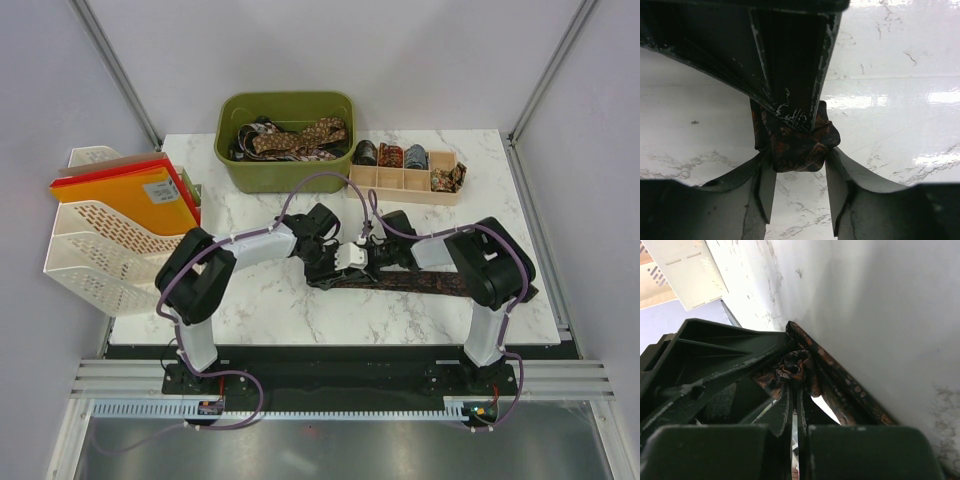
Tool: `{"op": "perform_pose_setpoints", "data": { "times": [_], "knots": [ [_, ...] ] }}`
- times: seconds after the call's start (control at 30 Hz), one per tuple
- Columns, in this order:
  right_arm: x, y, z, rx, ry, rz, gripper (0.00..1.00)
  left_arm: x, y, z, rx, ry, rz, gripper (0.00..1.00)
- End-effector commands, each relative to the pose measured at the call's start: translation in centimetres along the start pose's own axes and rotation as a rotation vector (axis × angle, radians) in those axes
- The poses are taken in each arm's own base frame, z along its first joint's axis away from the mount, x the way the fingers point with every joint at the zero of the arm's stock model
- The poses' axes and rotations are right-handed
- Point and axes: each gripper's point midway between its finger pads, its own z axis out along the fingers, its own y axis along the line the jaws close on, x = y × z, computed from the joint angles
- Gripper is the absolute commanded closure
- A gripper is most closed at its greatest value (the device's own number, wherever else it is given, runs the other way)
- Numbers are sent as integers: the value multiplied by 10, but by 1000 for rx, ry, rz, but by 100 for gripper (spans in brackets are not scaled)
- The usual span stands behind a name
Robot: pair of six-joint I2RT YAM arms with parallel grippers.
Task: Roll the ties
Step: Roll the tie at the center of the board.
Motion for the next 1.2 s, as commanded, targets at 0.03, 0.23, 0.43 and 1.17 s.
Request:
{"op": "perform_pose_setpoints", "data": {
  "times": [0.03, 0.23, 0.43, 1.17],
  "knots": [
    [-3, -9, -6, 44, -18, -13, 100, -8, -2, -11, 0, -76, -25, 45],
    [-16, -36, -7, 127, -43, -19, 100, -11, 1, -13, -30, -119, 26, 39],
    [-19, -49, -10, 169, -39, -34, 100, -13, 9, -9, -41, -119, 37, 38],
    [-8, -66, -1, 116, 6, 30, 100, -30, 17, -7, -46, -183, 127, 37]
  ]
}}
